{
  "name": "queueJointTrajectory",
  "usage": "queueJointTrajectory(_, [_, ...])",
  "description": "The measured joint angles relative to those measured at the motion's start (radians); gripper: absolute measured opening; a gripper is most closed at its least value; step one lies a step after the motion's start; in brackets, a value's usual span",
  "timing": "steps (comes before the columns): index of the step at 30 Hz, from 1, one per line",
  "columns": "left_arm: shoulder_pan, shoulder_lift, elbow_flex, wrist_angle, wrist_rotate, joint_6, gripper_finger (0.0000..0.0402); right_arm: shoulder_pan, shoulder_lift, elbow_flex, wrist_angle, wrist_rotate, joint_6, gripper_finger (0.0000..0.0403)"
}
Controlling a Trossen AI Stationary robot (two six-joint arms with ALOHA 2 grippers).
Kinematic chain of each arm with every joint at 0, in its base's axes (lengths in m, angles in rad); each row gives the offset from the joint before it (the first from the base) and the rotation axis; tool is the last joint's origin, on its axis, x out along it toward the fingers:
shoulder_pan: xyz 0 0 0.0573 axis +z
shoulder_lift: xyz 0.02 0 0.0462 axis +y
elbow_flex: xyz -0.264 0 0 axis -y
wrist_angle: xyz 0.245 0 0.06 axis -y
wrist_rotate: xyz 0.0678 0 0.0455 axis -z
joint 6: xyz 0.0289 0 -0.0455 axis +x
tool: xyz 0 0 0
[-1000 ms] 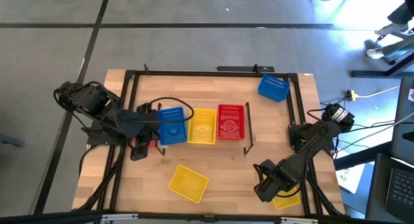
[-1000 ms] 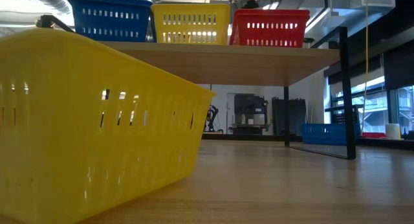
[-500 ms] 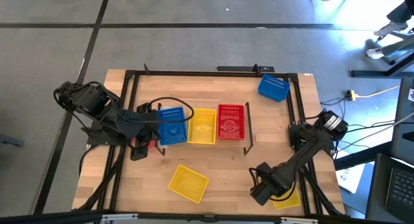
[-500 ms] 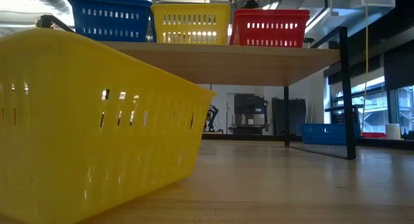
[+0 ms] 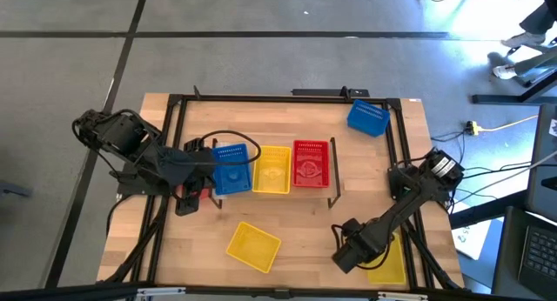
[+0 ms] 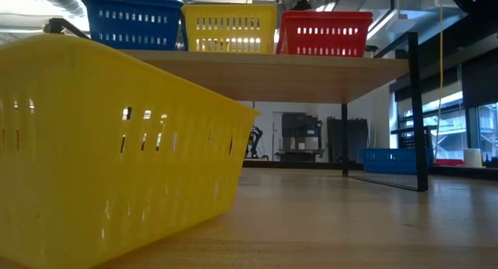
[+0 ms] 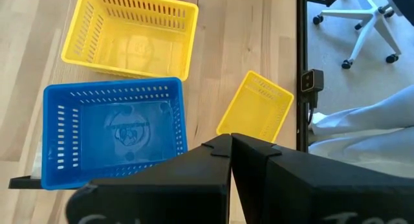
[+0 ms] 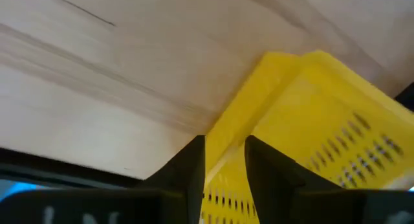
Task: Stack baskets on shelf by color
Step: Stack the right yellow bin on top of the yellow bin on the shelf
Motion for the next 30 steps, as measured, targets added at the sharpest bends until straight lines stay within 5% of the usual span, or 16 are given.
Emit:
queueJointTrajectory(14, [0.000, 0.000, 0.000, 0.000, 0.000, 0.000, 0.0000, -0.001, -0.006, -0.054, 0.080, 0.063, 0.047, 0.0102])
queueJointTrajectory(24, [0.000, 0.000, 0.000, 0.000, 0.000, 0.000, 0.0000, -0.006, -0.005, -0.174, 0.272, -0.069, -0.026, 0.0009])
queueJointTrajectory(30, [0.000, 0.000, 0.000, 0.000, 0.000, -0.001, 0.0000, -0.026, -0.013, -0.098, 0.230, -0.072, -0.171, 0.0002])
